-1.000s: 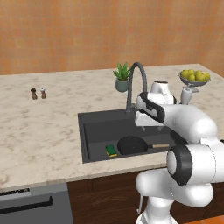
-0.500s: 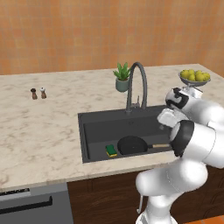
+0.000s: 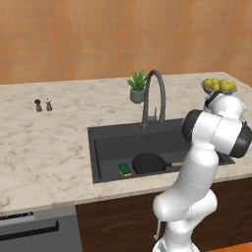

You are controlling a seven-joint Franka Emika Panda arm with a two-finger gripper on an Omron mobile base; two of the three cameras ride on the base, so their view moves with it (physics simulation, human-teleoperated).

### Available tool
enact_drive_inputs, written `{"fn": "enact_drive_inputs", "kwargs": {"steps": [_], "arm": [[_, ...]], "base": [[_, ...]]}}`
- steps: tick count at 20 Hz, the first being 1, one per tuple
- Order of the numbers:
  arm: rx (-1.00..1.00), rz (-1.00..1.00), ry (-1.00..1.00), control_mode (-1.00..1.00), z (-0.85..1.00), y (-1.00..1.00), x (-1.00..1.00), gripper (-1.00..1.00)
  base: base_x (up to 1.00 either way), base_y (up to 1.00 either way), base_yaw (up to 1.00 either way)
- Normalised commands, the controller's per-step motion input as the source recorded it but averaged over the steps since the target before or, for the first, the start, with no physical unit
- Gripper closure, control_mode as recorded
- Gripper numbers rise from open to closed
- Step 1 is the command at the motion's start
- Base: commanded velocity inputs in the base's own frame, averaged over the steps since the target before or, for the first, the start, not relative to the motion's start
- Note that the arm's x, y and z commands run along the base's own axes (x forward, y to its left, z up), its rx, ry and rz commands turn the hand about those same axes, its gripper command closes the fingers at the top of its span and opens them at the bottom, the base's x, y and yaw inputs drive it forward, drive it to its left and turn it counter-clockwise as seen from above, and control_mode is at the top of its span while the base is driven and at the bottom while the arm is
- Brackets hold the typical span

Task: Pick the pan and sponge and place them into the sink. Then turn on the water.

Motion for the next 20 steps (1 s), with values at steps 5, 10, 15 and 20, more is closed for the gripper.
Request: {"fn": "enact_drive_inputs", "kwargs": {"steps": [5, 10, 15, 20], "arm": [[0.00, 0.04, -0.23, -1.00, -0.24, 0.23, 0.19, -1.00], [0.00, 0.05, -0.38, -1.00, -0.05, 0.28, 0.11, -1.00], [0.00, -0.09, -0.19, -1.00, 0.00, 0.31, 0.20, -1.00], [0.00, -0.25, -0.03, -1.00, 0.10, 0.33, 0.57, -1.00]], "base": [[0.00, 0.00, 0.00], [0.00, 0.00, 0.00], [0.00, 0.00, 0.00], [0.00, 0.00, 0.00]]}}
